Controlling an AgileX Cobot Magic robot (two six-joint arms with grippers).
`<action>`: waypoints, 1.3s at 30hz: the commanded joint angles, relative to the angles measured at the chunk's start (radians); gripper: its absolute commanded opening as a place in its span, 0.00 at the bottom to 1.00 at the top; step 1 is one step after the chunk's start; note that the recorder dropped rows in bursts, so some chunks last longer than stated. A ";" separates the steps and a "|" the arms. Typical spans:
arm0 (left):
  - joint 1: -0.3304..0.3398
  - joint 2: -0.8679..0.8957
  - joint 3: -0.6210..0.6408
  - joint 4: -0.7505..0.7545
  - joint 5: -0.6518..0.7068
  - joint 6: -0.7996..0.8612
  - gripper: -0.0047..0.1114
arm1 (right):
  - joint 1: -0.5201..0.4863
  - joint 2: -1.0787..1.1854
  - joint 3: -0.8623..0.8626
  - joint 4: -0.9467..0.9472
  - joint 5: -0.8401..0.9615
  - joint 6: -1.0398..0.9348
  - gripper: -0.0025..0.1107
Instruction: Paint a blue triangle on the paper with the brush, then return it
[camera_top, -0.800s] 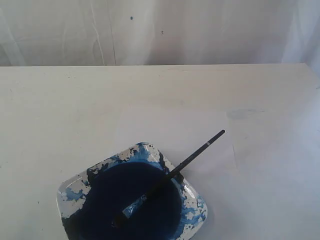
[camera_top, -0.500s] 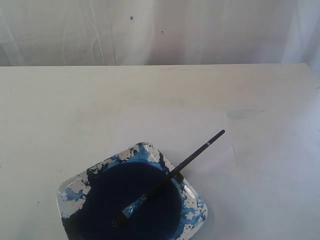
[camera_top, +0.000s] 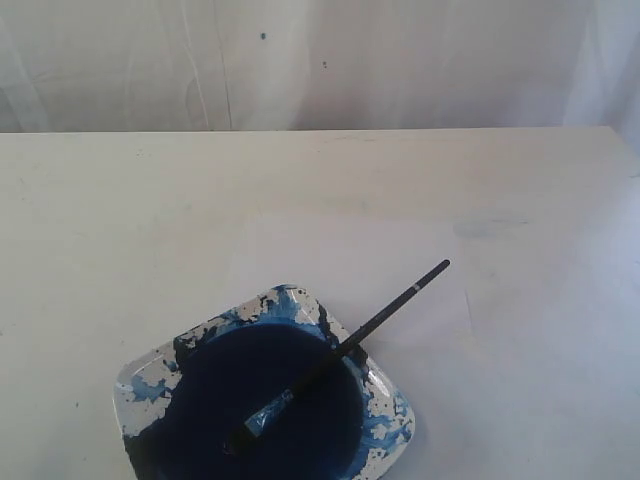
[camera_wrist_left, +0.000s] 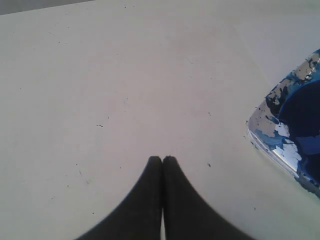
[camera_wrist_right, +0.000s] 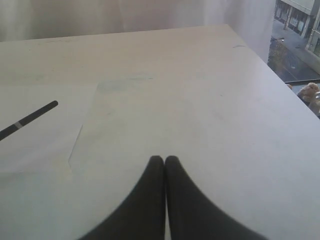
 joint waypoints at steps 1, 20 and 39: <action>-0.007 -0.004 0.004 -0.008 -0.003 -0.001 0.04 | 0.002 -0.007 -0.001 -0.005 -0.014 0.000 0.02; -0.007 -0.004 0.004 -0.008 -0.029 -0.001 0.04 | 0.002 -0.007 -0.001 -0.005 -0.014 0.000 0.02; -0.007 -0.004 0.004 -0.008 -0.469 -0.012 0.04 | 0.002 -0.007 -0.001 -0.005 -0.014 0.000 0.02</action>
